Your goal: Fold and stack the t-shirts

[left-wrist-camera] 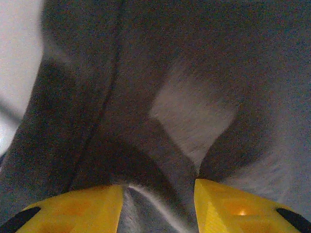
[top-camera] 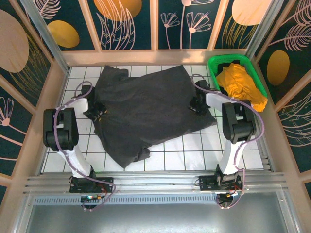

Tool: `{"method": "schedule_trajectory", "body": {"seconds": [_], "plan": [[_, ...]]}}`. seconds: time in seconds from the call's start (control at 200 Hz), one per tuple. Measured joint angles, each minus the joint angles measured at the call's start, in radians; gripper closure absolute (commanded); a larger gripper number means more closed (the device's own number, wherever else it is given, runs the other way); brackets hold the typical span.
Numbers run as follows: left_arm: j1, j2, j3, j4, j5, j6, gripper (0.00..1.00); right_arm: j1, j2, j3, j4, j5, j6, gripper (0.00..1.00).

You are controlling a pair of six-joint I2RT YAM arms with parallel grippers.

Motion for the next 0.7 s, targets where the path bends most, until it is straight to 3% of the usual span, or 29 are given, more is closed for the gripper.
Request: {"method": "schedule_trajectory", "body": {"seconds": [0.265,0.36,0.546,0.701], "plan": [[0.035,0.302,0.428,-0.023,-0.051,0.161,0.43,0.000,0.051,0.080,-0.027,-0.045,0.066,0.68],[0.035,0.343,0.500,-0.018,-0.063,0.212,0.37,0.000,0.060,0.097,-0.029,-0.073,0.083,0.65],[0.022,0.284,0.475,-0.007,-0.134,0.285,0.36,0.003,0.066,0.135,-0.050,-0.095,0.066,0.56],[-0.043,0.003,0.245,0.008,-0.186,0.249,0.45,0.032,-0.003,0.126,-0.027,-0.099,-0.005,0.52]]}}
